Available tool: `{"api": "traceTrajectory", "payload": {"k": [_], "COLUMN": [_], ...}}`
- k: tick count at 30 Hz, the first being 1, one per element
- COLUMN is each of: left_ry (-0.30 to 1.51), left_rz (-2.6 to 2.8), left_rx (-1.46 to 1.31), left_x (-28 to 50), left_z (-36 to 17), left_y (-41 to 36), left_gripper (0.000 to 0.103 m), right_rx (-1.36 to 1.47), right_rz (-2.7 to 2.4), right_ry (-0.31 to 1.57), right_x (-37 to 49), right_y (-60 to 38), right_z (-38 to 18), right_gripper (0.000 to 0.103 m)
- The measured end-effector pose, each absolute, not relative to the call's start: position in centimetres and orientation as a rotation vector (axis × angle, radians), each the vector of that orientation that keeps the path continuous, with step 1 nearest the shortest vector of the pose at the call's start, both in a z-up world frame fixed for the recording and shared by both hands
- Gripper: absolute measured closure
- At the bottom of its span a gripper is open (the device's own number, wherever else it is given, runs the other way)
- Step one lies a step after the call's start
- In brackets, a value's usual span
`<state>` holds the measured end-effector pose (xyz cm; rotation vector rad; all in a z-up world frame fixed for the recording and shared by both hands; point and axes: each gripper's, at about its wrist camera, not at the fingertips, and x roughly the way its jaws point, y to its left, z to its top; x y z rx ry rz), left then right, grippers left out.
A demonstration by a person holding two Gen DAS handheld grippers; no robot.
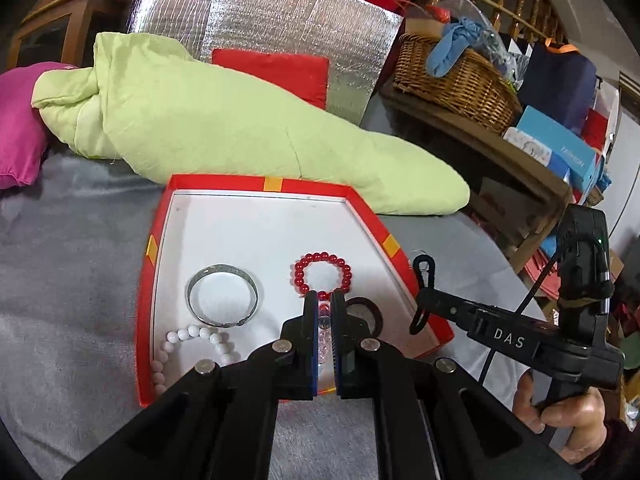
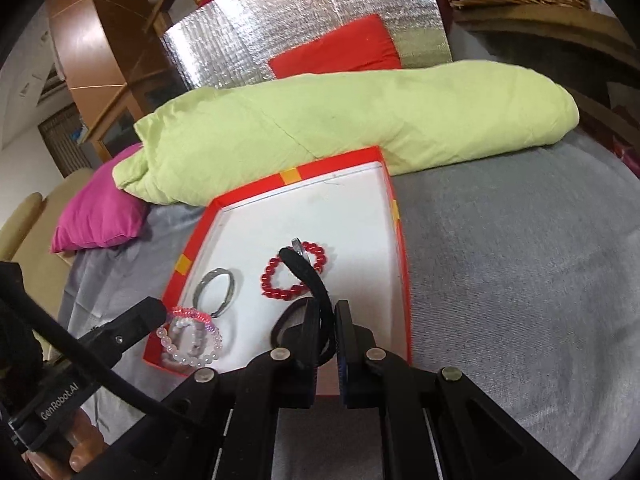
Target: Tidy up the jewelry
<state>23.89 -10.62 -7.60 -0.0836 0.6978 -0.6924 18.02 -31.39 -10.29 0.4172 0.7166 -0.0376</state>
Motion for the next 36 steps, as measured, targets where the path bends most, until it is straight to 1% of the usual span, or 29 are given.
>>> {"api": "traceTrajectory", "payload": {"k": [2, 7, 8, 10, 11, 12, 13, 14, 15, 19, 22, 24, 26, 28, 29, 30, 32, 36], "left_ry": [0.698, 0.693, 0.694, 0.691, 0.69, 0.687, 0.679, 0.671, 0.663, 0.639, 0.617, 0.601, 0.594, 0.59, 0.585, 0.582, 0.58, 0.591], "left_rz": [-0.691, -0.676, -0.675, -0.681, -0.684, -0.686, -0.682, -0.678, -0.675, -0.678, -0.657, -0.63, -0.596, -0.559, -0.536, -0.521, -0.504, -0.498], "left_rx": [-0.058, 0.007, 0.013, 0.013, 0.012, 0.009, 0.006, 0.004, 0.002, -0.008, -0.017, -0.034, -0.059, -0.077, -0.074, -0.069, -0.057, -0.021], "left_x": [24.0, 24.1, 24.2, 24.3, 24.3, 24.3, 24.3, 24.2, 24.2, 23.8, 23.5, 23.3, 23.4, 23.5, 23.4, 23.3, 22.9, 22.1], "left_z": [-7.8, -8.1, -8.2, -8.1, -8.0, -8.0, -7.9, -7.8, -7.7, -6.8, -6.1, -5.6, -5.2, -4.9, -4.8, -4.7, -4.7, -4.9], "left_y": [-11.0, -11.9, -11.9, -12.0, -12.1, -12.0, -11.9, -11.8, -11.7, -11.1, -10.1, -9.1, -8.0, -7.0, -6.6, -6.3, -5.7, -5.1], "left_gripper": [0.097, 0.097, 0.097, 0.096, 0.092, 0.084, 0.078, 0.068, 0.062, 0.061, 0.053, 0.046, 0.043, 0.041, 0.04, 0.037, 0.036, 0.035], "right_rx": [0.41, 0.419, 0.423, 0.436, 0.442, 0.447, 0.453, 0.462, 0.472, 0.513, 0.524, 0.538, 0.548, 0.552, 0.552, 0.552, 0.549, 0.546], "right_rz": [-0.06, -0.086, -0.09, -0.1, -0.104, -0.108, -0.112, -0.117, -0.121, -0.128, -0.128, -0.126, -0.126, -0.128, -0.13, -0.131, -0.135, -0.126], "right_ry": [0.729, 0.744, 0.742, 0.733, 0.726, 0.719, 0.71, 0.698, 0.69, 0.67, 0.661, 0.66, 0.661, 0.659, 0.655, 0.651, 0.635, 0.637], "right_x": [18.5, 19.3, 19.4, 19.3, 19.2, 19.0, 18.9, 18.6, 18.5, 17.6, 17.0, 16.5, 15.9, 15.5, 15.1, 14.9, 14.2, 13.1], "right_y": [-31.6, -32.3, -32.4, -32.8, -33.0, -33.1, -33.3, -33.5, -33.7, -34.5, -34.9, -35.2, -35.4, -35.5, -35.6, -35.7, -35.8, -36.0], "right_z": [-10.7, -11.1, -11.1, -11.0, -10.9, -10.8, -10.6, -10.4, -10.2, -9.4, -8.9, -8.6, -8.3, -8.1, -7.9, -7.7, -7.3, -7.0], "right_gripper": [0.091, 0.091, 0.089, 0.081, 0.075, 0.073, 0.072, 0.072, 0.072, 0.072, 0.072, 0.072, 0.072, 0.069, 0.064, 0.054, 0.048, 0.048]}}
